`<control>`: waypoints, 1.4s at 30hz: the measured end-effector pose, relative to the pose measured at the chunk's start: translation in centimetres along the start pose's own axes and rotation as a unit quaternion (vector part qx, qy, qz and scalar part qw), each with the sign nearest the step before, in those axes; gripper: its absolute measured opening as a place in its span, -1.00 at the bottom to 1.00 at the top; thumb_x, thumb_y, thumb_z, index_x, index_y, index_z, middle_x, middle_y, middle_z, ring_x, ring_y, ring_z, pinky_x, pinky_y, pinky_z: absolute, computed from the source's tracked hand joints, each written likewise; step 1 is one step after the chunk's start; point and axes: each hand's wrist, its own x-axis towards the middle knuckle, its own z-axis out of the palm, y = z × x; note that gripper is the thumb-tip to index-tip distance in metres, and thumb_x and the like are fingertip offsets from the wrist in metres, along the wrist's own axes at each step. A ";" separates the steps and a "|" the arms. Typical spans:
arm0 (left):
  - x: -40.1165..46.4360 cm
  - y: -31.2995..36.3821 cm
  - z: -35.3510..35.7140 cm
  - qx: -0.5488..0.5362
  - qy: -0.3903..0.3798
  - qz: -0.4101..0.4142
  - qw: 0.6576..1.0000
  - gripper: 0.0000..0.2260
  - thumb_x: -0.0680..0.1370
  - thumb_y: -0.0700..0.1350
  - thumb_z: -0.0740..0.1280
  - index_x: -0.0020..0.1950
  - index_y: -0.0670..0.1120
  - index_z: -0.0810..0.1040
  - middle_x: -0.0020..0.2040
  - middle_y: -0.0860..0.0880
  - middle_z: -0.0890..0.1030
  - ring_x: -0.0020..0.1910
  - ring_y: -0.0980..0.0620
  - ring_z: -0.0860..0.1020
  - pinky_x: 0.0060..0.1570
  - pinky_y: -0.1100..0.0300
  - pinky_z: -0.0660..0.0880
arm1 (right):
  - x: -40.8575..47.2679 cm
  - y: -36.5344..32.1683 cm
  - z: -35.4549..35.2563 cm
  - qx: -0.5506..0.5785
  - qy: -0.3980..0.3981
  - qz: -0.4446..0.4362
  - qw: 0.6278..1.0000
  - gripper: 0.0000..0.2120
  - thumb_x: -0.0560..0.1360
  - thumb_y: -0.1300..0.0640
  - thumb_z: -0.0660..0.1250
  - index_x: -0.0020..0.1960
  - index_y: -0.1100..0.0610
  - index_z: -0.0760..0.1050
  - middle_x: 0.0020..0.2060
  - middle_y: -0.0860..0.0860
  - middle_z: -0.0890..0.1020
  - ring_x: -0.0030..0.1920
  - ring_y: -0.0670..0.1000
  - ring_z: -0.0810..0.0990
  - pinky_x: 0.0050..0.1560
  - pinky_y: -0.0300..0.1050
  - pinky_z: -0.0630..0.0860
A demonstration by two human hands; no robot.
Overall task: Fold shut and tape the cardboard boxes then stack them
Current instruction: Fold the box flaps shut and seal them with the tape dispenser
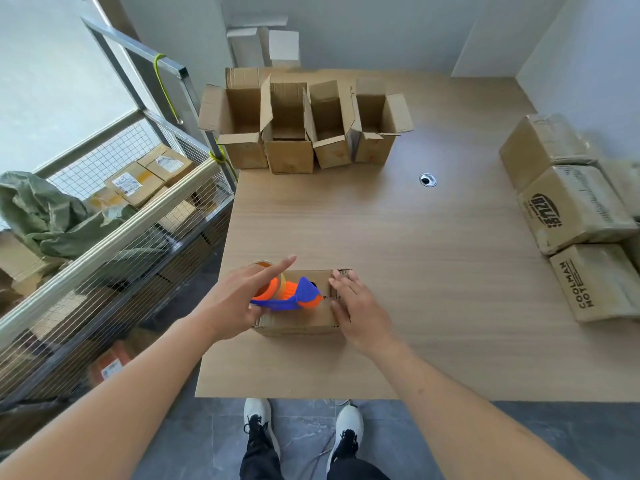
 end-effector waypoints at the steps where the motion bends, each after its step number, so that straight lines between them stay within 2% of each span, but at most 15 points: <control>1: 0.2 0.1 0.1 0.016 -0.007 0.006 1.000 0.02 0.45 -0.28 0.44 0.62 0.39 -0.07 0.05 0.12 0.48 -0.03 0.06 0.43 -0.01 0.16 0.41 | 0.2 0.0 -0.3 -0.017 -0.001 -0.006 1.000 -0.54 0.70 0.10 0.19 0.58 0.12 0.30 0.58 -0.05 0.30 0.62 0.03 0.13 0.58 -0.10 0.11; 5: 0.7 0.4 0.5 0.086 -0.020 0.022 0.996 -0.04 0.50 -0.22 0.40 0.59 0.42 -0.11 0.18 0.04 0.46 0.11 -0.01 0.44 0.17 0.10 0.42 | 1.0 -0.8 -1.2 -0.082 0.034 -0.027 0.996 -0.53 0.64 0.08 0.28 0.53 0.08 0.37 0.42 0.03 0.51 0.49 0.12 0.38 0.49 -0.01 0.25; 7: 0.8 0.4 0.8 0.120 -0.026 0.025 0.992 -0.08 0.53 -0.21 0.36 0.57 0.44 -0.13 0.24 0.00 0.43 0.17 -0.05 0.42 0.24 0.07 0.39 | 1.5 -1.0 -1.4 -0.102 0.028 -0.051 0.993 -0.50 0.59 0.17 0.34 0.51 0.08 0.40 0.37 0.06 0.55 0.46 0.13 0.42 0.49 -0.01 0.27; 9: 0.7 0.3 0.9 0.144 -0.036 0.024 0.989 -0.11 0.54 -0.21 0.32 0.56 0.44 -0.13 0.27 -0.02 0.39 0.21 -0.07 0.40 0.29 0.05 0.36 | 2.0 -1.3 -1.5 -0.089 0.000 -0.060 0.994 -0.43 0.56 0.29 0.32 0.53 0.01 0.37 0.39 -0.02 0.54 0.45 0.07 0.43 0.44 -0.06 0.34; 12: 0.6 0.3 1.1 0.154 -0.042 0.017 0.987 -0.14 0.55 -0.21 0.32 0.55 0.45 -0.09 0.32 -0.03 0.36 0.29 -0.10 0.36 0.37 0.04 0.30 | 2.4 -1.9 -2.0 -0.035 -0.025 -0.060 0.997 -0.44 0.55 0.32 0.23 0.48 -0.10 0.43 0.35 -0.10 0.56 0.30 0.03 0.54 0.19 -0.03 0.54; 15: 0.5 0.4 1.3 0.161 -0.049 0.009 0.986 -0.19 0.57 -0.20 0.31 0.56 0.44 -0.03 0.37 -0.04 0.34 0.35 -0.10 0.32 0.42 0.03 0.25 | 2.6 -2.2 -2.1 -0.016 -0.033 -0.074 0.997 -0.53 0.55 0.30 0.22 0.31 -0.11 0.57 0.13 -0.04 0.66 0.12 0.09 0.60 0.01 -0.01 0.56; 20: 0.4 0.5 1.2 0.160 -0.062 0.002 0.985 -0.20 0.59 -0.17 0.27 0.54 0.50 -0.05 0.37 0.01 0.28 0.33 -0.07 0.30 0.41 0.02 0.24 | 3.2 -2.7 -2.4 0.013 -0.031 -0.016 0.999 -0.74 0.63 0.12 0.25 0.19 -0.07 0.67 0.07 -0.03 0.69 0.11 0.08 0.60 0.06 0.04 0.54; 25: -0.3 0.9 1.5 0.134 -0.036 0.013 0.990 -0.19 0.55 -0.18 0.28 0.56 0.49 0.00 0.33 0.00 0.32 0.28 -0.08 0.33 0.38 -0.02 0.27 | 3.4 -3.0 -2.4 0.064 -0.007 0.024 0.998 -0.83 0.61 0.11 0.32 0.06 0.00 0.70 -0.03 -0.08 0.72 0.05 0.01 0.61 0.04 0.03 0.53; 28: -0.4 1.1 2.3 0.143 -0.014 0.016 0.989 -0.32 0.63 0.02 0.26 0.56 0.50 -0.04 0.33 0.02 0.34 0.28 -0.08 0.35 0.35 -0.04 0.29 | 3.5 -3.0 -2.2 0.076 0.014 0.043 0.996 -0.87 0.59 0.12 0.36 -0.01 0.03 0.69 -0.06 -0.08 0.72 0.01 0.01 0.62 0.02 0.02 0.54; 31: -0.4 1.2 2.6 0.140 0.016 0.017 0.990 -0.52 0.66 0.26 0.04 0.56 0.50 -0.01 0.29 0.02 0.38 0.24 -0.08 0.38 0.31 -0.03 0.32 | 3.6 -3.0 -1.9 0.075 0.020 0.056 0.995 -0.89 0.58 0.14 0.36 -0.04 0.05 0.68 -0.07 -0.05 0.71 0.01 0.05 0.61 0.02 0.03 0.53; 35: -0.7 1.2 2.9 0.147 0.035 0.020 0.988 -0.56 0.67 0.24 -0.08 0.58 0.43 0.10 0.25 -0.02 0.43 0.17 -0.10 0.41 0.28 -0.03 0.34 | 3.5 -3.0 -2.0 0.072 0.021 0.075 0.994 -0.89 0.58 0.15 0.36 -0.06 0.05 0.66 -0.10 -0.01 0.71 -0.02 0.07 0.61 -0.02 0.01 0.54; 38: -0.6 1.4 2.6 0.173 0.060 0.026 0.983 -0.54 0.69 0.24 -0.18 0.56 0.39 0.23 0.17 -0.03 0.47 0.15 -0.10 0.34 0.35 -0.05 0.23 | 3.1 -2.3 -2.5 0.062 0.023 0.103 0.992 -0.89 0.57 0.13 0.36 -0.09 0.02 0.64 -0.15 -0.06 0.70 -0.07 0.03 0.61 -0.07 -0.04 0.53; 42: -0.5 1.7 2.3 0.161 0.046 0.012 0.986 -0.56 0.65 0.16 0.01 0.54 0.38 0.27 0.16 -0.05 0.49 0.20 -0.15 0.41 0.43 -0.12 0.24 | 2.0 -0.5 -4.5 0.042 0.028 0.140 0.989 -0.87 0.55 0.14 0.37 -0.16 0.01 0.60 -0.23 -0.07 0.69 -0.12 0.02 0.61 -0.11 -0.06 0.53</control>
